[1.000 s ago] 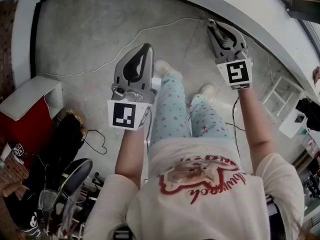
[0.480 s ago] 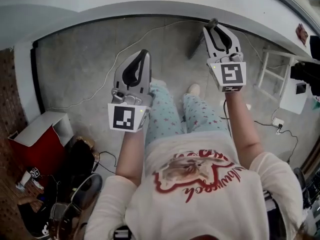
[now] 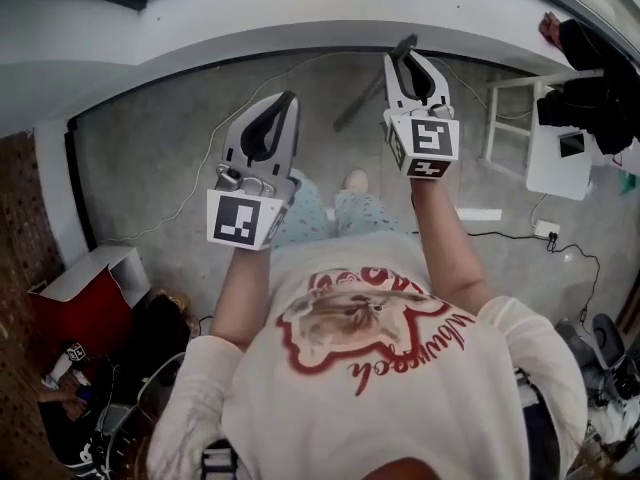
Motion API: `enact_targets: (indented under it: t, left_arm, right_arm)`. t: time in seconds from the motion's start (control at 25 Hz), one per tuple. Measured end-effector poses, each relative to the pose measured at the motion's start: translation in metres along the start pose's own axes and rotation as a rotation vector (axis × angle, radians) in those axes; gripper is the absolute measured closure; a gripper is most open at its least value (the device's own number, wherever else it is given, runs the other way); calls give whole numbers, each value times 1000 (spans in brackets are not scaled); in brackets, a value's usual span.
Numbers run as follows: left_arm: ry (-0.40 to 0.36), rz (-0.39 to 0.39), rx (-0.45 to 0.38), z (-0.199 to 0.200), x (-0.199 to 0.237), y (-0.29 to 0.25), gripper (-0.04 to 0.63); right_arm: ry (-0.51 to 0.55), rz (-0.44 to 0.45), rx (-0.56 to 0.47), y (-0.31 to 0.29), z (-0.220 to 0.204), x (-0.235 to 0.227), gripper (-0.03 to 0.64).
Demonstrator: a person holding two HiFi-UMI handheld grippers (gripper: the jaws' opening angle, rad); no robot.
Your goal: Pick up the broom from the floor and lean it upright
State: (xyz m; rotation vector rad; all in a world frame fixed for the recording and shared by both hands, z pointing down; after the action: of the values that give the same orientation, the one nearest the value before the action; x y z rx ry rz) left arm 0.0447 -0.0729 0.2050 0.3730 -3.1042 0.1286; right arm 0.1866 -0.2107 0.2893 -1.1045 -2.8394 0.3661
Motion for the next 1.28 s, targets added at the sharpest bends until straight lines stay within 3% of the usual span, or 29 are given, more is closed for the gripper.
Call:
enact_targets:
  t: [0.24, 0.4, 0.84, 1.08, 1.28]
  left_arm:
    - [16, -122, -18, 26, -44, -44, 571]
    - [27, -201, -20, 21, -54, -78, 571]
    - [89, -443, 37, -21, -56, -203, 571]
    - [104, -600, 87, -30, -49, -259, 571]
    - [124, -615, 111, -42, -35, -292, 571]
  right_arm:
    - [-48, -95, -3, 34, 12, -41, 518]
    - [-64, -177, 1, 38, 8, -72, 518]
    - [-108, -434, 106, -1, -40, -163, 518]
    - [-131, -521, 146, -39, -55, -201, 518]
    - [-174, -585, 136, -69, -56, -233, 518]
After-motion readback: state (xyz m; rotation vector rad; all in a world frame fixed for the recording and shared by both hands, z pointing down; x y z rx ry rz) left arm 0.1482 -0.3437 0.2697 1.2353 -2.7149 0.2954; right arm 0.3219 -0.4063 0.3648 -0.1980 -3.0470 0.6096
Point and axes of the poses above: the fingertips, and each gripper's own axes: y backward along the fingers, x to its left, z out of its top, the point moved 4 cm from there along y, backward along the fingers, and after that the axes turned 1 degree about -x, right-handed, at the moved point
